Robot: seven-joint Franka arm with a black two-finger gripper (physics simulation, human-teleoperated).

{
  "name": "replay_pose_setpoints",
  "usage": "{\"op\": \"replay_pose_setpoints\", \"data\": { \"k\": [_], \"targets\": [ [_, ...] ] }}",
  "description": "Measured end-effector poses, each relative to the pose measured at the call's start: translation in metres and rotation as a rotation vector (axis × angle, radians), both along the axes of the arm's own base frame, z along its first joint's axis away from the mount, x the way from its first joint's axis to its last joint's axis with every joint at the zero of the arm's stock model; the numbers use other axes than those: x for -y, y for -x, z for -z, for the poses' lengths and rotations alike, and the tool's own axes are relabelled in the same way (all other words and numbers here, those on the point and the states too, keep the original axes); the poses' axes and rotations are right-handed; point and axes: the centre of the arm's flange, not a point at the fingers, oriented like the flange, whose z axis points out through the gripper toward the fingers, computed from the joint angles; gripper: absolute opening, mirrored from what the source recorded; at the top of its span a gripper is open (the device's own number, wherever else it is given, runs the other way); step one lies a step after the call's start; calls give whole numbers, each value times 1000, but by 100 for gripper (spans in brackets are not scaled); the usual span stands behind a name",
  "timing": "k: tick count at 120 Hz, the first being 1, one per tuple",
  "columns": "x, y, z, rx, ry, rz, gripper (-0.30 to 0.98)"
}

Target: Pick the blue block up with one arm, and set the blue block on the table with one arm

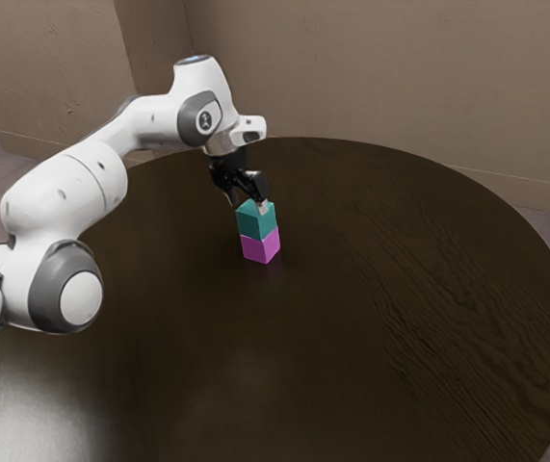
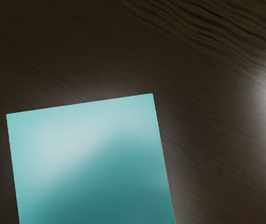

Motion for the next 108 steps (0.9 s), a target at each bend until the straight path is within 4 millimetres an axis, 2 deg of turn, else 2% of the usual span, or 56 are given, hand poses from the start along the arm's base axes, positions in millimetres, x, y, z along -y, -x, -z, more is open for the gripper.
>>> {"op": "replay_pose_setpoints", "data": {
  "k": [49,108],
  "targets": [
    [-5,-7,44,5,-30,9,69],
    [3,-18,53,96,-87,36,69]
  ]
}}
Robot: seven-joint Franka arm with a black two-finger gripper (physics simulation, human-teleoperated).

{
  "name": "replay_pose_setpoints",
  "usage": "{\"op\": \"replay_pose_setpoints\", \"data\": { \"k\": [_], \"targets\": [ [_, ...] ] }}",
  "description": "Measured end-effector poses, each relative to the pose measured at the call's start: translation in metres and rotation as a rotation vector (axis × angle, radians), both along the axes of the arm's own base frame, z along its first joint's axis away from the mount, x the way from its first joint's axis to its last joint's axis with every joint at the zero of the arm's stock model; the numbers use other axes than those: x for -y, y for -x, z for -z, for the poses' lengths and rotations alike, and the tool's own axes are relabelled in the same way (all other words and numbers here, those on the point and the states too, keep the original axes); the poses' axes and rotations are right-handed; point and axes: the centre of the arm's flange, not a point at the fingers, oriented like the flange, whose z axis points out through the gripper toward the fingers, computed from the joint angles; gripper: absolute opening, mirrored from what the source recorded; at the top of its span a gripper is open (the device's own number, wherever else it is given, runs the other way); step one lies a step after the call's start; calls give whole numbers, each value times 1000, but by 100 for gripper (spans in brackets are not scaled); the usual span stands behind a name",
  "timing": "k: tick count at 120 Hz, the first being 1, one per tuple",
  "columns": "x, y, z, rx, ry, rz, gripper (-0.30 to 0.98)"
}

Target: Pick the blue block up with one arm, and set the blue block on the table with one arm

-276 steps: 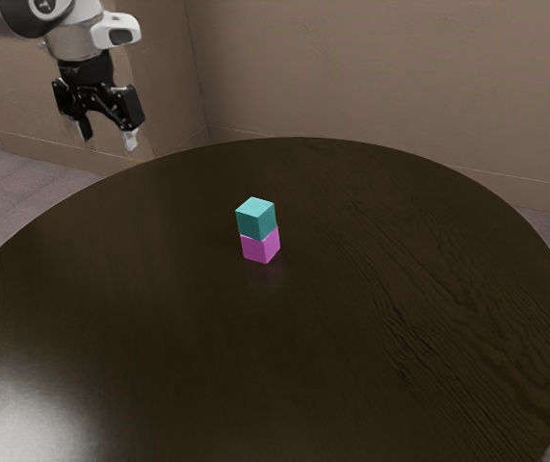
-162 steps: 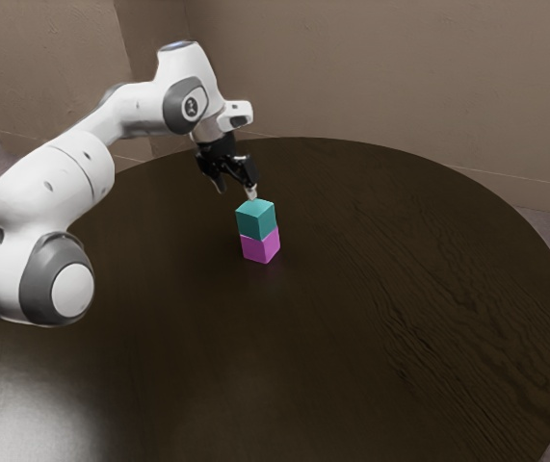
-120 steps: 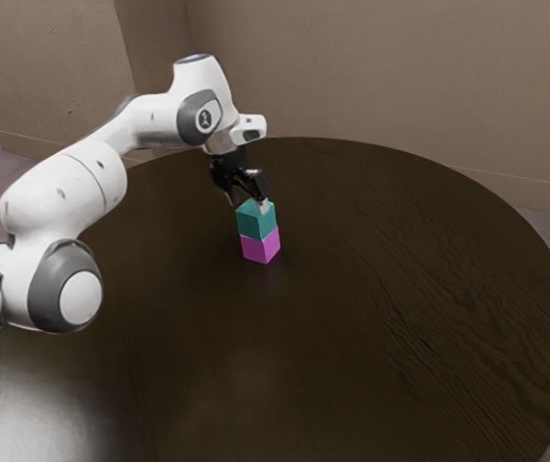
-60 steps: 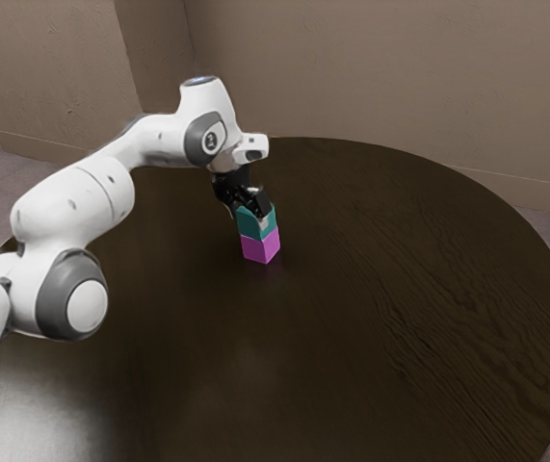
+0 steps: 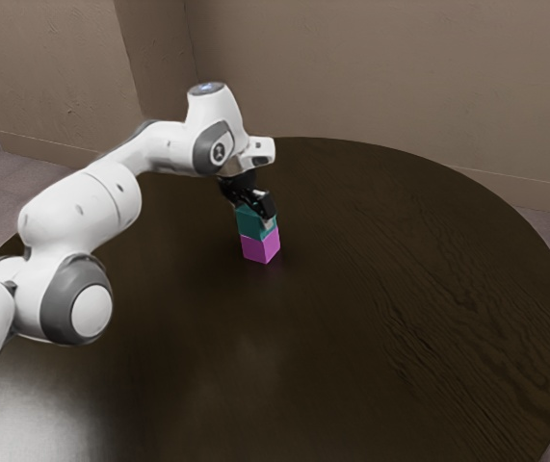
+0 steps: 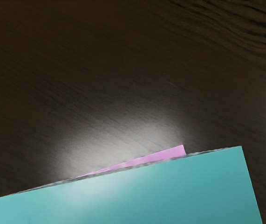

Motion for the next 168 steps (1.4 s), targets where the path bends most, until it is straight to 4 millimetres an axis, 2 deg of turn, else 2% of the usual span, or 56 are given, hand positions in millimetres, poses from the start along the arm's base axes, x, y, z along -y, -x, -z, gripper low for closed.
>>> {"op": "replay_pose_setpoints", "data": {
  "k": [8,19,26,38,52,60,69,74,82,88,108,120,134,141,146,150,158,161,164,168],
  "targets": [
    [0,-1,2,12,-1,1,67],
    [0,-2,2,23,-2,3,48],
    [1,-2,2,25,-6,4,42],
    [4,3,-13,2,-31,15,33],
    [6,17,-48,-35,-63,24,34],
    [9,25,-55,-61,-70,28,36],
    [26,36,-54,-105,-60,50,43],
    [43,42,-52,-126,-51,69,42],
    [81,50,-47,-152,-42,109,41],
    [96,56,-36,-180,-27,120,41],
    [119,61,-8,-214,5,131,42],
    [131,66,20,-234,16,137,44],
    [137,66,26,-221,26,136,55],
    [140,65,4,-187,25,138,58],
    [139,72,-35,-152,15,138,60],
    [135,83,-73,-123,7,135,61],
    [117,120,-173,-42,-22,119,63],
    [111,141,-211,-11,-32,115,64],
    [104,162,-240,10,-40,110,64],
    [92,189,-269,28,-50,97,65]
  ]
}}
